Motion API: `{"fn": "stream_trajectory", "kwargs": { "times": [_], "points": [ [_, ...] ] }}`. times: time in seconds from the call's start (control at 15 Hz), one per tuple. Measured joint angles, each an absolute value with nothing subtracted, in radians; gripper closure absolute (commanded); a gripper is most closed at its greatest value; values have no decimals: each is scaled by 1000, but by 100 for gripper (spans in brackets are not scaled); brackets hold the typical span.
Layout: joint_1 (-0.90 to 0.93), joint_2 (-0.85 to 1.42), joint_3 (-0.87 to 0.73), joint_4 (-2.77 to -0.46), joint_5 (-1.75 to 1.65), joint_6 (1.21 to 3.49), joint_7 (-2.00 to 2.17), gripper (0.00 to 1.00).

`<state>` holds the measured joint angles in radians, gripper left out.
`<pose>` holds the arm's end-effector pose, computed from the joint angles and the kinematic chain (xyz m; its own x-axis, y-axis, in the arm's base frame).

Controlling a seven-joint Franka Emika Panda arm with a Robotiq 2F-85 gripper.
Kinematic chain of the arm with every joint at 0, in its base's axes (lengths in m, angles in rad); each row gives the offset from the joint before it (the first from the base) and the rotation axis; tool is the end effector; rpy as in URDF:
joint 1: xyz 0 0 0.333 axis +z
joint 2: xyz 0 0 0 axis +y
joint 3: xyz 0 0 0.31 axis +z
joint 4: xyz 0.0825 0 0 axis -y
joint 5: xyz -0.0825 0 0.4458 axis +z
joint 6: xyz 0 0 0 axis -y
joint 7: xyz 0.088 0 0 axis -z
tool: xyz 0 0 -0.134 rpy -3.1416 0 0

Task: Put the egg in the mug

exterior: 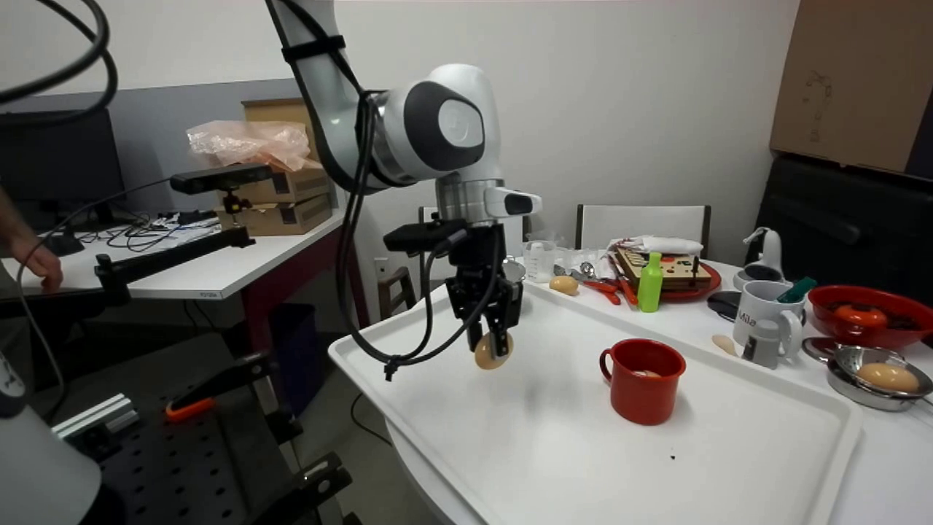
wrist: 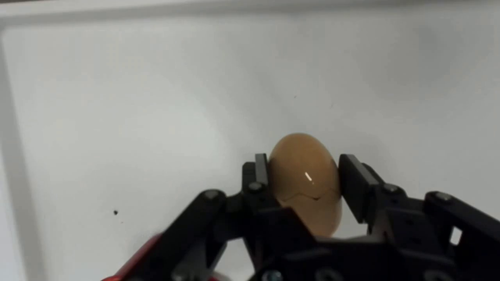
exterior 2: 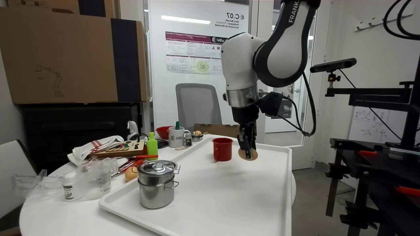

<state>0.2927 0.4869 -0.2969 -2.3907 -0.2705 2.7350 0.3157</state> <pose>0.4876 -0.0211 0.0249 0.9943 -0.0510 -0.0936 -0.0265 -0.9687 0.2469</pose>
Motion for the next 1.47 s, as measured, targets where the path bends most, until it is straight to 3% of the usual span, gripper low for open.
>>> {"fn": "stream_trajectory", "kwargs": {
  "times": [0.2,0.27,0.6,0.67,1.47],
  "points": [
    [288,480,-331,-2338,-316,2701,331,77],
    [277,481,-327,-2318,-316,2681,323,52],
    [245,481,-303,-2281,-316,2641,301,52],
    [245,481,-302,-2281,-316,2641,300,77],
    [82,484,-239,-2232,-255,2682,295,77]
  ]
}}
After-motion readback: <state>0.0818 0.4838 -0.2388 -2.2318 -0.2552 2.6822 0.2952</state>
